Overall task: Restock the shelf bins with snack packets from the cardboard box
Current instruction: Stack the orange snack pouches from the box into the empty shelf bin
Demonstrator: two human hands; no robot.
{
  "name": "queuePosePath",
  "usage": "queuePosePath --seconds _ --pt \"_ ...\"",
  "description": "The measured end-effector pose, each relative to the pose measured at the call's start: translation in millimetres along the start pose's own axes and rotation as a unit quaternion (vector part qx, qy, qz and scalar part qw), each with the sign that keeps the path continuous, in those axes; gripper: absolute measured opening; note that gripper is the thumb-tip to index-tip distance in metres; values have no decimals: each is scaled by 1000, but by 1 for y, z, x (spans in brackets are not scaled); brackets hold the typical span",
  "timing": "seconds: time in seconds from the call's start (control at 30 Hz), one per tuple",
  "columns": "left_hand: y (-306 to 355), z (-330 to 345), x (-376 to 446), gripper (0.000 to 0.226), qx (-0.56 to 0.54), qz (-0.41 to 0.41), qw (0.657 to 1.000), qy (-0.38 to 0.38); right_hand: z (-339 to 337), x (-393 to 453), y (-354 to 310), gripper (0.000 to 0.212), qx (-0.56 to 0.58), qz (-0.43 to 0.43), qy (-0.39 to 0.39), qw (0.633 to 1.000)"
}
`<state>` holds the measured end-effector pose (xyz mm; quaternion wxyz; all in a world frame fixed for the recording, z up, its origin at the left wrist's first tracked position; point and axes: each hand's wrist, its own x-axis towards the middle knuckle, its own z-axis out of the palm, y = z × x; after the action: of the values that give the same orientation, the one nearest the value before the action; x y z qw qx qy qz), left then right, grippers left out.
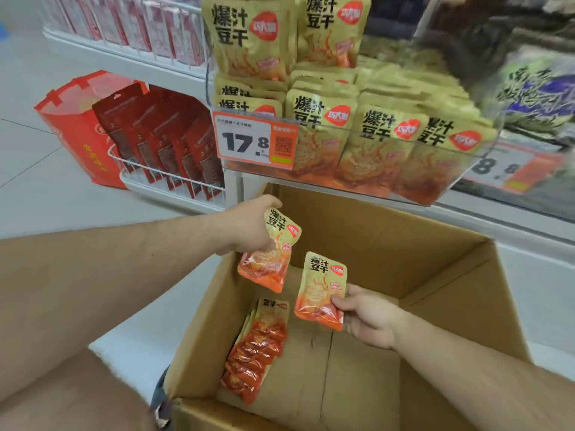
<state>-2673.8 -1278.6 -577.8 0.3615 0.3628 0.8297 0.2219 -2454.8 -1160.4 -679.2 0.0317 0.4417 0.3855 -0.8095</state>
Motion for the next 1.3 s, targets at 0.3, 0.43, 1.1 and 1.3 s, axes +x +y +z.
queuePosePath --seconds 0.3,0.43,1.1,1.3 --pt "38 10 -51 87 -139 45 987 -69 41 -104 -45 30 -90 -140 -8 986" --pt "52 12 -69 98 -219 92 964 -117 51 -121 -51 5 -182 -203 69 960" --pt "99 -8 -85 89 -310 218 925 -28 68 -171 -117 34 -319 -294 72 898" --pt "108 -20 -81 96 -269 263 926 22 73 -177 -134 17 -258 -331 68 905"
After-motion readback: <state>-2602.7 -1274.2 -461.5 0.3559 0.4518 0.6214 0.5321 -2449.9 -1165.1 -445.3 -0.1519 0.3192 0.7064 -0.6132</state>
